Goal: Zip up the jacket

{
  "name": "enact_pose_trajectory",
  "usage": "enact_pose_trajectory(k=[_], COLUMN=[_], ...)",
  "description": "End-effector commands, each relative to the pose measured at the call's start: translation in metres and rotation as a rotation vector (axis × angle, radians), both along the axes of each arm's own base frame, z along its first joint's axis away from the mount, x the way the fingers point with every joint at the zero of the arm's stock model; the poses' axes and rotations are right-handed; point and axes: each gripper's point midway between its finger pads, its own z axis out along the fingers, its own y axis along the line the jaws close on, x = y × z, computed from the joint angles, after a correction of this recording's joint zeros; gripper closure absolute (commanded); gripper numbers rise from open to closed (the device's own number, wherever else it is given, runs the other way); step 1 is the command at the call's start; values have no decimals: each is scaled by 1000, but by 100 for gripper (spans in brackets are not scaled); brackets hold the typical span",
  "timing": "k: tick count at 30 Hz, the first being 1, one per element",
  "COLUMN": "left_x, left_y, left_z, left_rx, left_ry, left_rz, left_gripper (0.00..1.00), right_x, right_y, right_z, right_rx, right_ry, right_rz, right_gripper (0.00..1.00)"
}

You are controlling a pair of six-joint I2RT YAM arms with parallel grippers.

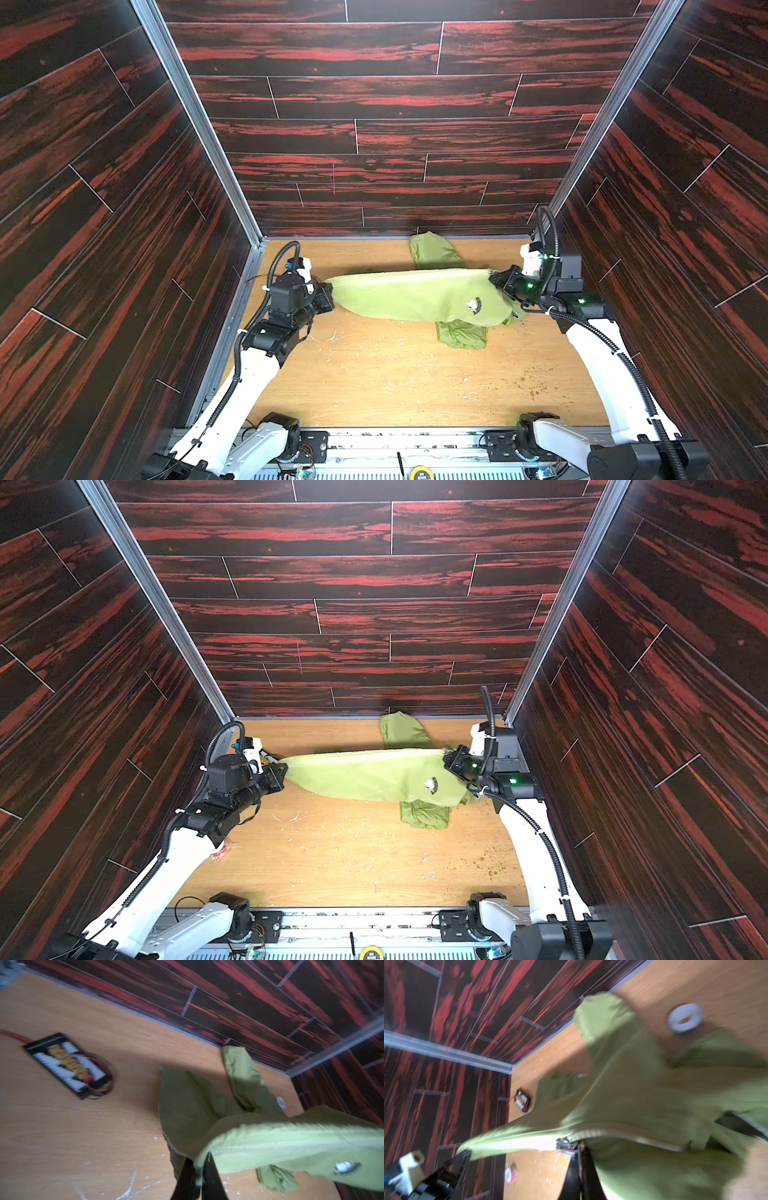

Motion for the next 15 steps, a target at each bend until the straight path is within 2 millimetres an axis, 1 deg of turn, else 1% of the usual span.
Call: enact_pose_trajectory(k=[1,3,8,10,15], left_x=[5,5,4,4,4], left_y=[54,59,64,67,72], left_z=[-3,-7,-13,-16,-19], left_rx=[94,90,91,94,96], left_ry=[22,30,40,47,55], left_rz=[212,223,241,250,267], left_gripper=[100,100,100,100,100], right_x=[13,13,14,14,15], right_y=[-40,-41,-47,-53,-76], right_z=[-22,-34,-51,-57,-66], right_rx=[-68,-60,-57,-48,-37], right_ry=[24,46,74,89,110], right_rz=[-146,-146,-160,-173,-233], right_gripper=[100,100,100,100,100])
